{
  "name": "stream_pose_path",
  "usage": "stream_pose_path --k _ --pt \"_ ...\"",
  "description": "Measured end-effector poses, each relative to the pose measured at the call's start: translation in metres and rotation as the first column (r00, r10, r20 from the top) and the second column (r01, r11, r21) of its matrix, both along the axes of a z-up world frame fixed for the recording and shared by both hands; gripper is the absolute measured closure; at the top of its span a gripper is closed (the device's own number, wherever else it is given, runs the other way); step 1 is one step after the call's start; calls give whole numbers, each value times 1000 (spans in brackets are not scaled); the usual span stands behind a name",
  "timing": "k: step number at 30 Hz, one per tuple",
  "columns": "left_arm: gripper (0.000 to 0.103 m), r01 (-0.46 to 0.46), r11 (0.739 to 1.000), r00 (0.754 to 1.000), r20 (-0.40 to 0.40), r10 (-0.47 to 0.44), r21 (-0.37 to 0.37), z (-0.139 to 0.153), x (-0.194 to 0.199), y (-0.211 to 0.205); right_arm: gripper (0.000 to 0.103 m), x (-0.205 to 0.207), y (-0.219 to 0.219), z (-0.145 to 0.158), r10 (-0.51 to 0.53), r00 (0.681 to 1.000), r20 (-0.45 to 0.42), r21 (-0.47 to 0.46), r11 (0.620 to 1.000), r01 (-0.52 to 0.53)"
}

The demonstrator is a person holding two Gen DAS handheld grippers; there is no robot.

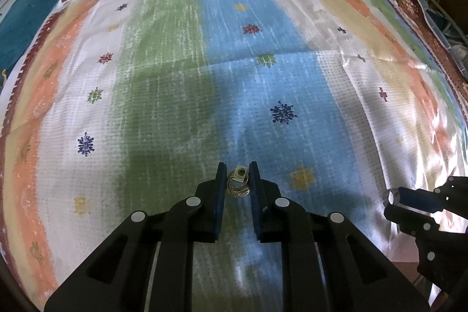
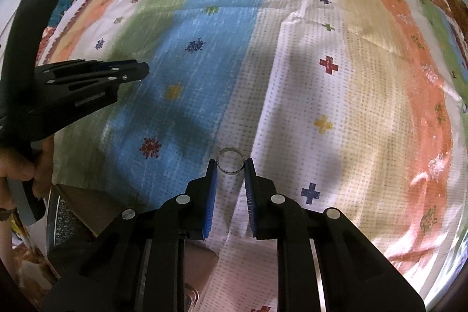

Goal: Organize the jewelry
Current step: 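Lift the earring and ring and carry them over the silver tin with both grippers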

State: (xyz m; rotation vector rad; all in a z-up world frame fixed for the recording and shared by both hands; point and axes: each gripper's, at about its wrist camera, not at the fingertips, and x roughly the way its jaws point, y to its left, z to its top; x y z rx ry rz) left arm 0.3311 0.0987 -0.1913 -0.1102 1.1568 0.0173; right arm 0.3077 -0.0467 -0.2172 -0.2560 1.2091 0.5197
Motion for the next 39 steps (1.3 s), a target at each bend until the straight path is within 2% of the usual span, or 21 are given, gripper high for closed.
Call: stream_pose_path --k 14,26,34,39 --pt "88 1 1000 999 46 0 -5 31 -25 -4 84 -11 -9 26 -20 998 61 23 1000 19" --pt "88 -13 1000 991 135 17 -27 77 -58 -10 84 -35 -18 58 -55 992 118 83 996 45" --pt "88 15 999 981 196 -6 -41 103 -82 -28 84 -56 -12 76 -44 982 184 85 996 28" --pt "88 23 999 972 234 -12 -46 117 -99 -36 83 -68 -15 85 -65 975 212 125 991 39"
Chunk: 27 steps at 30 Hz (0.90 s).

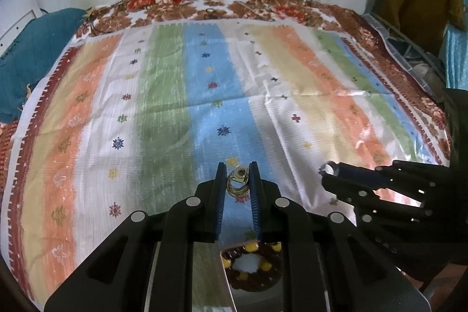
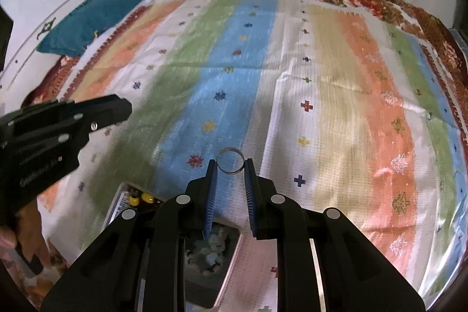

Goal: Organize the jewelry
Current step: 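Lift the earring and ring and carry them over the silver tin with both grippers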

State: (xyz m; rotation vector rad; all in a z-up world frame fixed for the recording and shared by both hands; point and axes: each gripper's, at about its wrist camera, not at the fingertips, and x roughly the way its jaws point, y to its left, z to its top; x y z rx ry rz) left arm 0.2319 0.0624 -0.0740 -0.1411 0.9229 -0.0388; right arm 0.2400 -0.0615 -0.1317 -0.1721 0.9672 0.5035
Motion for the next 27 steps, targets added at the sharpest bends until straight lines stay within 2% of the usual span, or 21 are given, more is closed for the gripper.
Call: stream_pose_path --k 4,12,18,27 --pt "88 -6 1000 1000 18 6 -2 8 -12 -5 83 -10 0 0 11 1000 -6 8 1000 -11" --pt "88 -10 999 999 50 12 -31 18 -37 -8 83 -27 -12 12 13 999 38 69 997 -16" --pt "88 -22 998 998 59 26 -60 18 -57 -12 83 -52 -13 21 42 990 135 26 999 -46" --pt "88 -19 998 997 73 23 -64 18 -81 -23 83 -78 -22 24 77 990 115 85 993 -87"
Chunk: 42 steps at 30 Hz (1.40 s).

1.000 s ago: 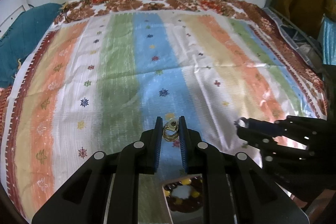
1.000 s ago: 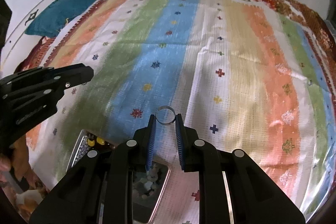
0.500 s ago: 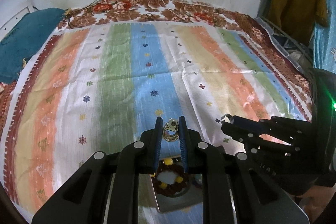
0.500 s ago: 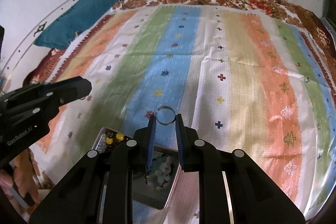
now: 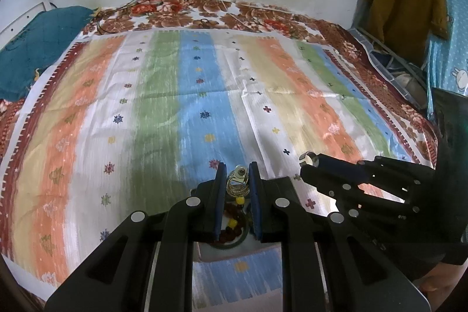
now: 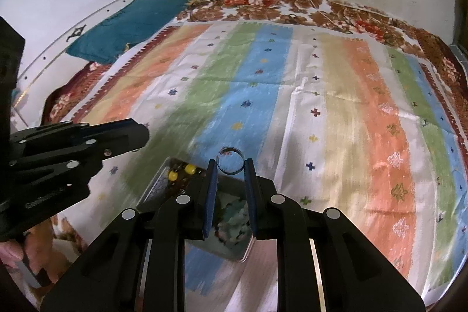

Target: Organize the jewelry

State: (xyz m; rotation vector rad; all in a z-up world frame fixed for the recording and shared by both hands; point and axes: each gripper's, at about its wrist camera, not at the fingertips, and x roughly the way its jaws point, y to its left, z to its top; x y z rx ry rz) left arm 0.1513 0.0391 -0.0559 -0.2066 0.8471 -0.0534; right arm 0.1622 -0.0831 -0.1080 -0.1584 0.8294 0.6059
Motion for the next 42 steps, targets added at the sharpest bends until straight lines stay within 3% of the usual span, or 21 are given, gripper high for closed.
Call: stream_pose_path --k 13,15,16,18,25,29,32,42 --pt "88 -28 1000 1000 -7 28 -5 -3 -10 -3 83 -18 0 -5 45 999 -29 9 999 -44" --pt "81 -30 999 999 -12 30 -14 -4 -10 -2 83 -18 -1 -6 49 998 -43 18 999 -48" --pt "73 -40 999 999 -9 40 -23 -4 -10 0 76 -19 -2 -6 47 998 -47 22 999 -46" --pt "72 -45 999 999 -5 45 -24 -4 -10 1 60 -20 -4 -6 36 998 -48 21 999 -35" --pt "65 -59 998 998 -9 59 -27 -6 -13 7 53 -22 -14 -7 9 999 -39 14 1000 -8" --pt "48 -81 994 997 -14 80 -68 -6 -18 9 41 -26 -17 -2 12 1000 -11 23 1000 -12" --pt "38 -79 996 997 -14 79 -39 -6 -24 6 34 -30 -16 1 10 1000 19 8 1000 -10" --pt "20 -78 997 997 -14 78 -27 0 -47 16 21 -36 -21 8 8 998 64 -6 1000 -8"
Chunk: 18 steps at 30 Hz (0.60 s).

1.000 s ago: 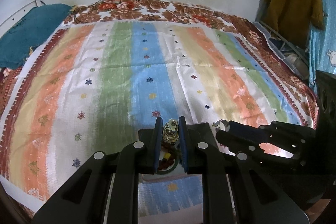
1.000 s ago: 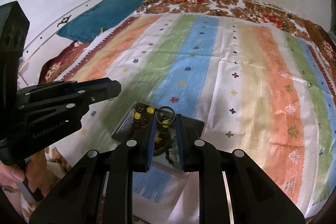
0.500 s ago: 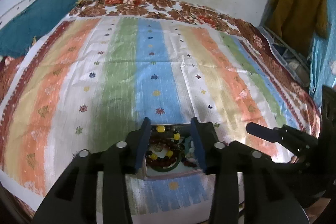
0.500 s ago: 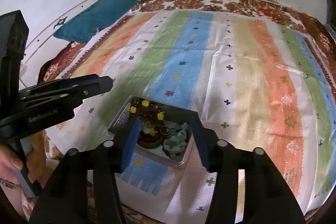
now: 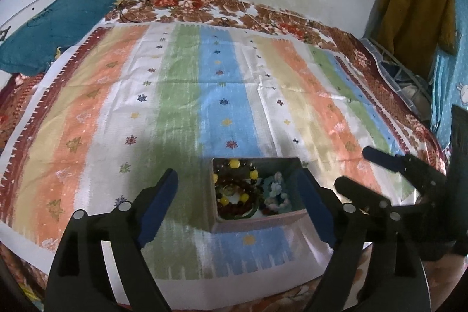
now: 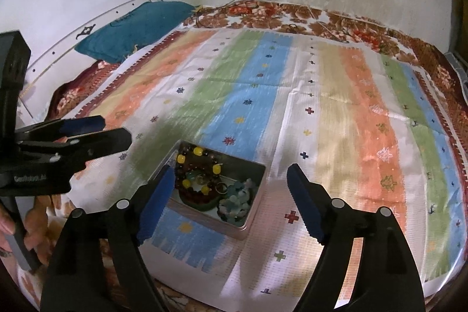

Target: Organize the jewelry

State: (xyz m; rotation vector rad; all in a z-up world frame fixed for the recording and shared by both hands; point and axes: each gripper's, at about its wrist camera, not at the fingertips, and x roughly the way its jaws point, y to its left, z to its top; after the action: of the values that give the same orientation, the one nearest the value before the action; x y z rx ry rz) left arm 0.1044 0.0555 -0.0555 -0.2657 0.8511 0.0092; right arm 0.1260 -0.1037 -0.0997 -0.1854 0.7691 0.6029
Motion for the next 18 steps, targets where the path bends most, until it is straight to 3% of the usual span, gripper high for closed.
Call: stream_pose_path --k 12,18 --pt "9 27 998 1000 14 -28 51 7 -21 2 11 -10 -4 6 20 1000 -16 -2 1000 -20" --pt "6 89 988 991 84 -100 126 18 -40 -12 10 -29 -15 18 16 1000 17 20 1000 -17"
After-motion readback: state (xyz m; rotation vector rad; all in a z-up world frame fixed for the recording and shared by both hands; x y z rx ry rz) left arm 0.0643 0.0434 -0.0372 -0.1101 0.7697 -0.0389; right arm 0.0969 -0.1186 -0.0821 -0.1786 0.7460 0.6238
